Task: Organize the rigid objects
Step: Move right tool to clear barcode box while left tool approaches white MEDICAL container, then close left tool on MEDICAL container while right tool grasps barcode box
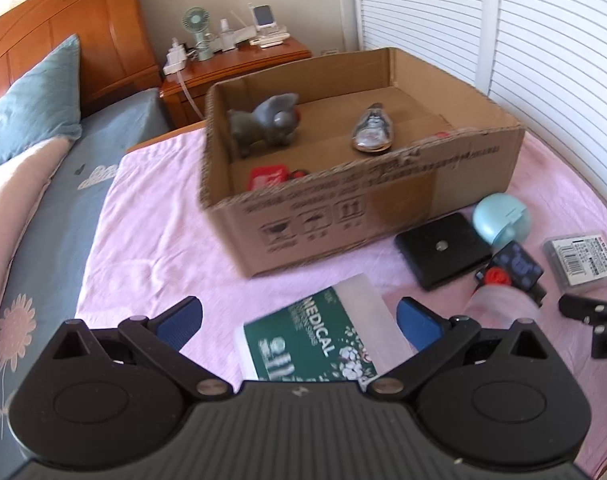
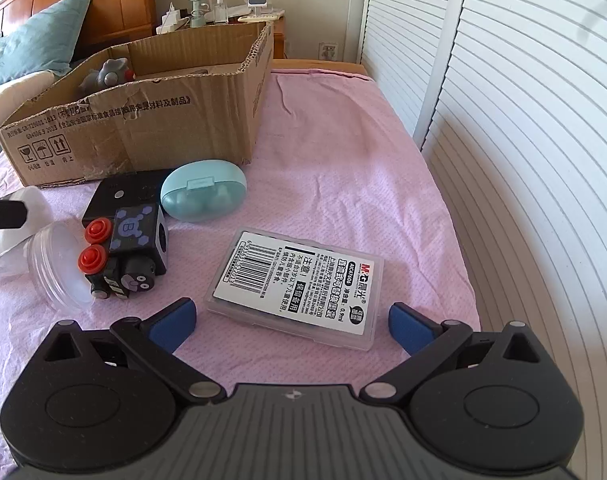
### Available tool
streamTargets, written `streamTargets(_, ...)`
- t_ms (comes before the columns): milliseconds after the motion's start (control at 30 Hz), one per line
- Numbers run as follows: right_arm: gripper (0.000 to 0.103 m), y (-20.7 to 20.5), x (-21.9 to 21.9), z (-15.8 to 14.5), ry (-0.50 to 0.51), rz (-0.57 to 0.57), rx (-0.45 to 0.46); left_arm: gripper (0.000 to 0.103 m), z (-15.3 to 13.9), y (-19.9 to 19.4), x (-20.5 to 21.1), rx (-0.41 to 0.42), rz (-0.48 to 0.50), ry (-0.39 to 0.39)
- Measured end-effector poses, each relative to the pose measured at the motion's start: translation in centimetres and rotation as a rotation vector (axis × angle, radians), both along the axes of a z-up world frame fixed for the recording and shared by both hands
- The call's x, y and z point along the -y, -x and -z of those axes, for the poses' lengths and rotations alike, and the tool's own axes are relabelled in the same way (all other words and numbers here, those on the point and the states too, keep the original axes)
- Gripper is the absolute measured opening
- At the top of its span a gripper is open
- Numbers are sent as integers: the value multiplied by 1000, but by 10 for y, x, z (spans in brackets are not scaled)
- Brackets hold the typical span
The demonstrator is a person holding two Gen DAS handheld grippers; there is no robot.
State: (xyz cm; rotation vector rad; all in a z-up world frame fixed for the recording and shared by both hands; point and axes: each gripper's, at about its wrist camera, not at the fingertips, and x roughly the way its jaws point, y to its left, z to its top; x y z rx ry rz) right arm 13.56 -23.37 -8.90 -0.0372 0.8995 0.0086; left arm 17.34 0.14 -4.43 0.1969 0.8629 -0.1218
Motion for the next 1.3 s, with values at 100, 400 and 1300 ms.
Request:
streamTargets(100, 103, 1, 0, 0, 0, -3, 1, 102, 2, 8, -13, 0, -22, 27)
streamTargets(400, 103, 2, 0, 1, 1, -6, 13, 102, 10, 18, -42, -4, -83, 47)
streamTargets(1300, 103, -19, -13, 3, -9, -108, 55, 103, 45, 5, -54, -17, -100, 144)
